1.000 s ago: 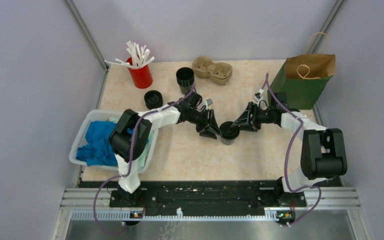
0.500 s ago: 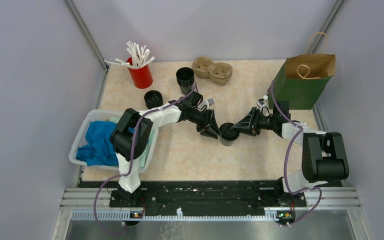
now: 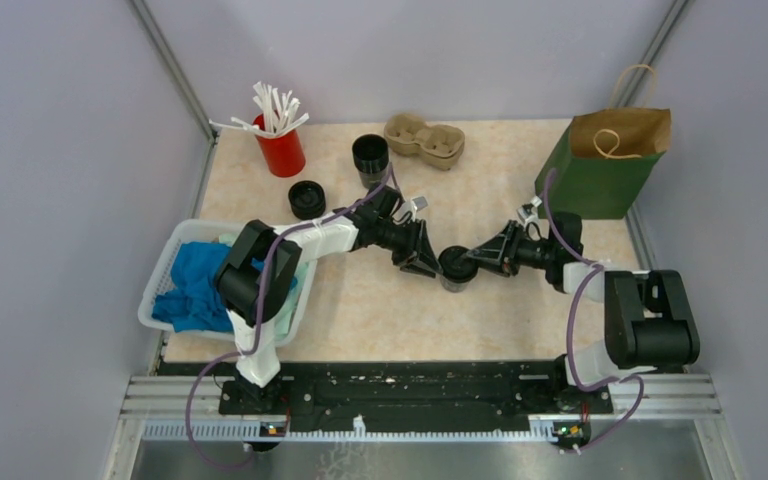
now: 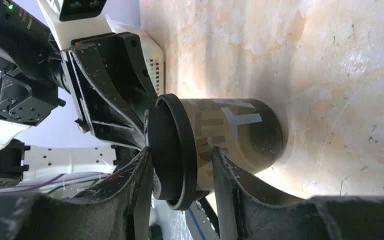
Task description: Pack the takeout coffee
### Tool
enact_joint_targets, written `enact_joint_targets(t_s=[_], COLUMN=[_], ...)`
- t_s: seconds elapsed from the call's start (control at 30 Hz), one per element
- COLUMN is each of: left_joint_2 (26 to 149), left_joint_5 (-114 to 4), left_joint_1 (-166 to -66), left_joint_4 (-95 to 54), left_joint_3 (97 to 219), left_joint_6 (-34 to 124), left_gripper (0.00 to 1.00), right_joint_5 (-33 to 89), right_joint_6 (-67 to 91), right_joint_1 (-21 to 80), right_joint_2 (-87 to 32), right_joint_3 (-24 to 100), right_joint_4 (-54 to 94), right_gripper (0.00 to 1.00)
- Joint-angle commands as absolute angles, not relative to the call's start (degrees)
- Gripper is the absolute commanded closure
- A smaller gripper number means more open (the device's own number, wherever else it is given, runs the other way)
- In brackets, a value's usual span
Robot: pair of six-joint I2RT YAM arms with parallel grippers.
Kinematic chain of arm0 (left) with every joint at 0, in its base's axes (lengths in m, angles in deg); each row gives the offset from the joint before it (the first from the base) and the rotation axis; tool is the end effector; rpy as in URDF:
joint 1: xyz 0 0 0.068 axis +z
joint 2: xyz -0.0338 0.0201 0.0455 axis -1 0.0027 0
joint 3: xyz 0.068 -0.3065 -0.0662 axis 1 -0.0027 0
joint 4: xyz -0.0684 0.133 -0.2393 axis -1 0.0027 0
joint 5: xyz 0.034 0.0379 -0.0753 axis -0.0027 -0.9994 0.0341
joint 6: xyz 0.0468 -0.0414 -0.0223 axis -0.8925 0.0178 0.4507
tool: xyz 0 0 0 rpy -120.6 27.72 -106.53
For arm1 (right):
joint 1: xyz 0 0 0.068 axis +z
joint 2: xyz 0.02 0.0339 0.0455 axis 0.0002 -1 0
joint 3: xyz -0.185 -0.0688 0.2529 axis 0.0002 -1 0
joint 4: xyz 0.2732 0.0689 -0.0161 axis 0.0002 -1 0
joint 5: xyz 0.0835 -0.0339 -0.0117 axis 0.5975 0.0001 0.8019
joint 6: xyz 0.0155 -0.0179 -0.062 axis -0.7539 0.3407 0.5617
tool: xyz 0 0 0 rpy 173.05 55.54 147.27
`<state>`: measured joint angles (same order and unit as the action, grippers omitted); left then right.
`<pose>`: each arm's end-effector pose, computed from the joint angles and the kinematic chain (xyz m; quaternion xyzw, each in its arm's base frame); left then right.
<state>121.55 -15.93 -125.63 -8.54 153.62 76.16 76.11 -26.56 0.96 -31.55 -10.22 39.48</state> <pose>0.3278 -0.2840 0.1913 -0.0813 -0.8708 0.4848 0.0039 0.2672 0.0483 0.1669 0.1144 0.8136 0.5405 0.1812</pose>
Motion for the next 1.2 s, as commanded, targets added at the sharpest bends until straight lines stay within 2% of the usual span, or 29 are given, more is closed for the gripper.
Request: enact_joint_targets(t_s=[0.0, 0.17, 0.3, 0.43, 0.53, 0.67, 0.8, 0.93, 1.0, 1.17], left_joint_2=[128.8, 128.6, 128.4, 127.5, 127.7, 128.1, 128.3, 126.5, 125.8, 124.4], left_joint_5=[-39.2, -45.1, -50.1, -52.3, -55.1, -56.5, -58.6, -51.3, -46.2, -39.1], left_joint_1=[-126.0, -126.7, -126.9, -128.2, -129.1, -129.4, -129.6, -129.3, -128.9, -128.3], left_joint_4=[3.5, 6.3, 9.0, 9.2, 10.6, 11.9, 14.6, 14.1, 14.0, 15.4], left_joint_3=[147.6, 148.5, 148.7, 147.8, 148.5, 150.2, 154.3, 156.7, 158.4, 164.3], left_joint_6=[67.0, 65.1, 62.7, 63.5, 63.5, 63.5, 63.5, 63.5, 60.9, 61.3], left_gripper=[0.64, 0.62, 0.62, 0.61, 0.61, 0.61, 0.61, 0.61, 0.53, 0.46], right_joint_5=[59.0, 58.2, 50.6, 47.7, 44.2, 39.0, 38.6, 47.4, 52.2, 57.0], right_joint_6=[-20.5, -20.5, -16.6, -19.3, -20.3, -21.1, -19.4, -18.5, -18.8, -19.8], right_joint_1=[1.0, 1.8, 7.4, 8.1, 8.1, 7.9, 8.7, 9.1, 9.1, 9.1], right_joint_2=[-37.6, -32.4, -28.1, -25.3, -21.4, -14.9, -19.8, -20.1, -19.5, -17.6], right_joint_3=[-15.3, -17.0, -13.7, -20.1, -23.7, -23.7, -20.4, -18.7, -16.8, -15.4], right_joint_4=[27.2, 30.1, 22.6, 27.5, 26.7, 23.5, 22.3, 25.9, 25.7, 24.9], right_gripper=[0.74, 0.74, 0.77, 0.79, 0.83, 0.84, 0.85, 0.78, 0.76, 0.74])
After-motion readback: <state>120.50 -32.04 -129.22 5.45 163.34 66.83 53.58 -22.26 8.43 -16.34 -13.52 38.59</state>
